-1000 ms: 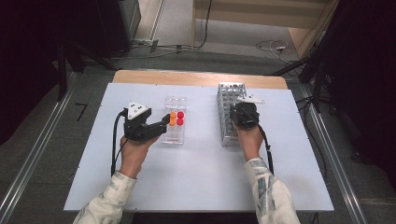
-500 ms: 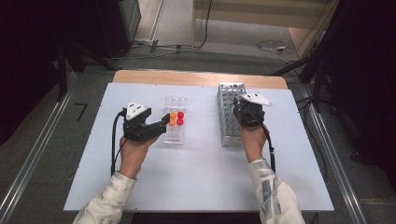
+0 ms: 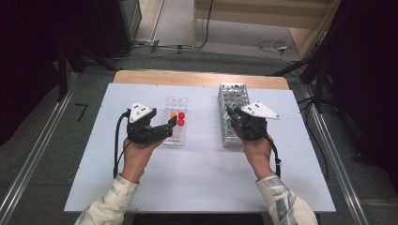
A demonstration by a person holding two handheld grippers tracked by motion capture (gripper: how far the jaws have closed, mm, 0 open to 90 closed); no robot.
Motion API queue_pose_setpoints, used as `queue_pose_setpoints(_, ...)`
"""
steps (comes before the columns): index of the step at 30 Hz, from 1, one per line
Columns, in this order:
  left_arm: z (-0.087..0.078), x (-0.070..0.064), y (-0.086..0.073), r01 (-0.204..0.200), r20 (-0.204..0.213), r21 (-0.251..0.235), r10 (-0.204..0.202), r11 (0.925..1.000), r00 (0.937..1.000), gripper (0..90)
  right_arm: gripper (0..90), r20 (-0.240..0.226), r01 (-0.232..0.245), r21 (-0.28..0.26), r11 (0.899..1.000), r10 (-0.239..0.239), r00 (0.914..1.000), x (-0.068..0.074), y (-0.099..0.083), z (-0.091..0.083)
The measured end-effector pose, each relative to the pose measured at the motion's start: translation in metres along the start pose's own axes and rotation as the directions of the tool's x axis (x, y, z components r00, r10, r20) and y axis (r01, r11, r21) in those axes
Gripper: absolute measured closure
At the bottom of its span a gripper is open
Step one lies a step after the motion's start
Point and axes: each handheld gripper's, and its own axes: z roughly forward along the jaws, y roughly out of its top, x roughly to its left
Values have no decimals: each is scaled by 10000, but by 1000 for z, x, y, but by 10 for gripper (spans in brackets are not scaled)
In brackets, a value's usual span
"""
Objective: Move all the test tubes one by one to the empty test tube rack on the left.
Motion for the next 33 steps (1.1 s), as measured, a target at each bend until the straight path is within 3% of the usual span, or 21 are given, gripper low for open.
queue_pose_setpoints(6, -3, -14, 1, -311, 440, -69, 314, 9995, 9985, 256, 736, -772, 252, 250, 9994, -232, 9967, 16, -14, -4)
queue_pose_setpoints(8, -3, -18, 1, -377, 672, -15, 378, 9993, 9970, 274, 735, -1160, 315, 454, 9985, -260, 9929, 22, -19, -4)
queue_pose_setpoints(15, -2, -32, -2, -682, 1236, 139, 660, 9976, 9901, 313, 735, -1806, 583, 869, 9945, -418, 9827, 40, -37, 3)
queue_pose_setpoints(18, 0, -39, -4, -916, 1452, 260, 869, 9955, 9856, 319, 735, -2197, 541, 1111, 9923, -286, 9752, 44, -41, 5)
queue_pose_setpoints(24, 5, -53, -10, -1334, 1822, 431, 1235, 9901, 9755, 372, 735, -2494, 744, 1282, 9890, -405, 9676, 52, -46, 7)
queue_pose_setpoints(28, 9, -60, -15, -1598, 2301, 668, 1406, 9849, 9630, 459, 735, -2660, 848, 1368, 9870, -459, 9629, 59, -49, 8)
queue_pose_setpoints(33, 14, -64, -19, -1719, 2599, 820, 1455, 9817, 9546, 557, 735, -2893, 999, 1290, 9866, -590, 9554, 66, -50, 7)
